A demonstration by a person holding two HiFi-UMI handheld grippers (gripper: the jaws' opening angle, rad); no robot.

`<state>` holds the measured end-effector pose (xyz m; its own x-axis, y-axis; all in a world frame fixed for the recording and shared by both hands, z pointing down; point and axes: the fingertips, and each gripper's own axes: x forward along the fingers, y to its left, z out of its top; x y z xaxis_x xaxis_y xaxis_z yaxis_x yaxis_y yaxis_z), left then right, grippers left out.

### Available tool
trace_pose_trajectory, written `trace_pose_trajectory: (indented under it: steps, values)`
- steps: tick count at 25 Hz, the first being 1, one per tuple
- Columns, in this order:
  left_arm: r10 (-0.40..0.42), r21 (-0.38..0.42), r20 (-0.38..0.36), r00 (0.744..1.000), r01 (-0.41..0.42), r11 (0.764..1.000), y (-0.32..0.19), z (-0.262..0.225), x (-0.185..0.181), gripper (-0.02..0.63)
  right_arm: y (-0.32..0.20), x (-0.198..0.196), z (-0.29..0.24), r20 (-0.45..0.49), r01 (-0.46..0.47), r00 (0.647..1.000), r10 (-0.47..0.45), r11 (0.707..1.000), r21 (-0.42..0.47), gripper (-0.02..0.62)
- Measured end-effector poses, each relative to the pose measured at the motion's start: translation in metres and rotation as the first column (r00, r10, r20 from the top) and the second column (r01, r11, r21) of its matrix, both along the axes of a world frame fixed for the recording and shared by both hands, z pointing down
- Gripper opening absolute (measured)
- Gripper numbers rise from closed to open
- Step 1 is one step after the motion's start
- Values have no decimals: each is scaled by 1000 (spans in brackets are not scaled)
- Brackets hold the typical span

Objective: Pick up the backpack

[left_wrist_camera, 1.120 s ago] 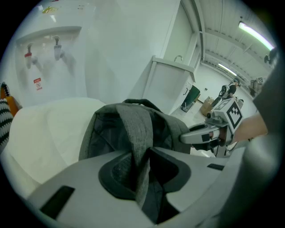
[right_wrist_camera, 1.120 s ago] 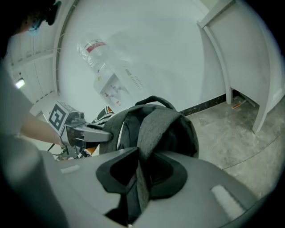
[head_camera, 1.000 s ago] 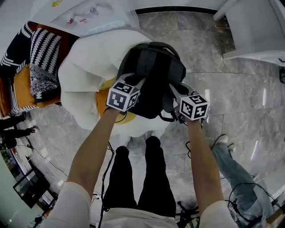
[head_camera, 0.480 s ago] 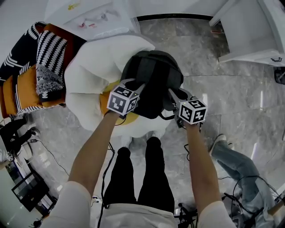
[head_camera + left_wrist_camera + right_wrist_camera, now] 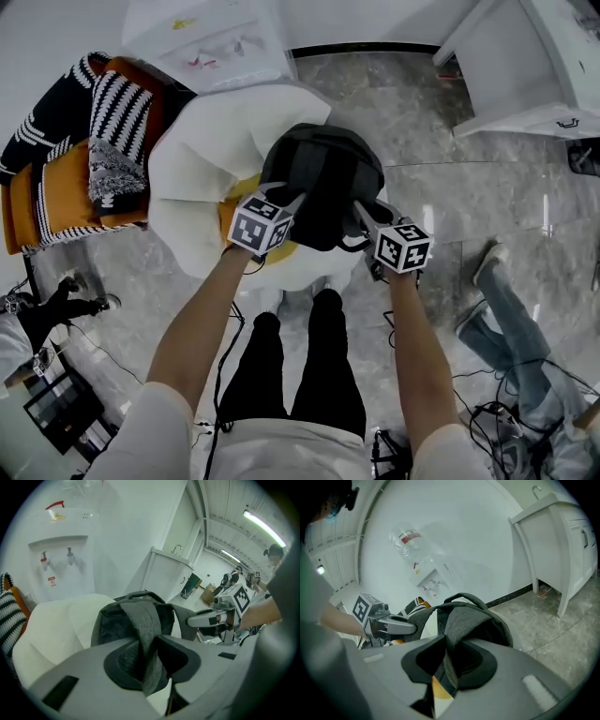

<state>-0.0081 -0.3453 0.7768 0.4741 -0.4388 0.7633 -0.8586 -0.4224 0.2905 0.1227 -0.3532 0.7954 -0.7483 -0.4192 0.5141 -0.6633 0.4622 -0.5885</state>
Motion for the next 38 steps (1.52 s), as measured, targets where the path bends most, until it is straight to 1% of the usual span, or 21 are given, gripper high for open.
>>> trace_pose_trajectory:
  steps: [7,14,22,29,38]
  values:
    - [12,-4,-7,1000,-12,1000,23,-20,-5,84,19,-1,-24,9,-24,1000,24,1000,2,66]
    - [27,-12,-7,1000,-28,1000,53,-36,-10,85,49,-3,-41,14,-48,999,48,999,-15,67]
    - [57,-30,-4,998,-57,998,85,-53,-20,85,86,-10,-54,1,-63,998,63,997,-43,67]
    - [49,-43,-16,999,-50,998,105,-63,-30,85,108,-18,-67,-4,-72,997,72,996,-58,67]
    - [70,-55,-14,997,-71,996,136,-72,-41,86,131,-26,-81,-16,-90,996,89,994,-69,67]
